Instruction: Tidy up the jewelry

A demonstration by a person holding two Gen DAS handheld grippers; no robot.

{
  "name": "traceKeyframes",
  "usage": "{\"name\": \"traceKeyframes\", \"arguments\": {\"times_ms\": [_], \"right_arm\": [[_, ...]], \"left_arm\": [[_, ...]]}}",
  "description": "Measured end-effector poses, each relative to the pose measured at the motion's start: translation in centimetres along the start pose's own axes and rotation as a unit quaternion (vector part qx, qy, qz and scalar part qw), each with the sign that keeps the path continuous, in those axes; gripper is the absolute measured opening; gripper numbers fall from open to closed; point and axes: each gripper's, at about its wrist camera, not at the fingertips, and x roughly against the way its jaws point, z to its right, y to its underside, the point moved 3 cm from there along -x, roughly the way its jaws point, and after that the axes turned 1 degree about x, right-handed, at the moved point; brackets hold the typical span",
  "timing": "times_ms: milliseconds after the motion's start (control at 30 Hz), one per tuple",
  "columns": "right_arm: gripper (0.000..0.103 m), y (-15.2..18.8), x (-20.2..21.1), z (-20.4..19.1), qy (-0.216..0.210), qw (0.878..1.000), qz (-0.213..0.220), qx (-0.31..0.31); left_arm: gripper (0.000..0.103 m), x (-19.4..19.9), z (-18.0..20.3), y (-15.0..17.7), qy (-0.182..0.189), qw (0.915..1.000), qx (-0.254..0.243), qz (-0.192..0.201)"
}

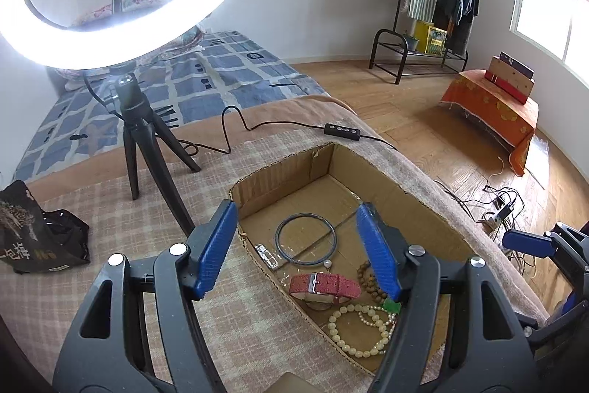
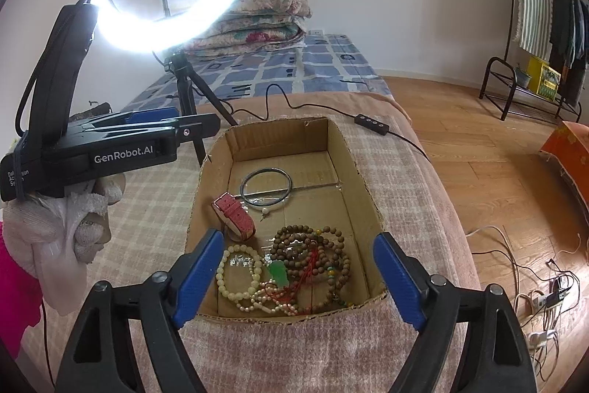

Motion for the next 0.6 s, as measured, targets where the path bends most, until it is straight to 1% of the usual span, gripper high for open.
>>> {"name": "traceKeyframes", "arguments": {"times_ms": [200,300,367,600], "right_arm": [[0.087,-0.4,3.0,-0.5,0.006,1.0,0.012,-0.01],[0.088,-0.8,5.1,-1.1,0.011,1.0,0.023,-0.013],[0.092,-1.0,6.5,-1.4,0.016,0.999,0.032,-0.013],[0.1,-1.2,11.3,-3.4,0.03,0.998,0.055,-0.007]], "left_arm": [[0.069,4.0,0.1,-0.6,-0.013,0.9997,-0.011,0.02],[0.069,6.9,-0.1,-0.9,-0.017,0.9993,-0.009,0.033],[0.069,9.0,-0.2,-1.0,-0.021,0.9988,-0.009,0.042],[0.069,15.0,-0.4,-0.3,-0.031,0.9975,-0.012,0.062]]}}
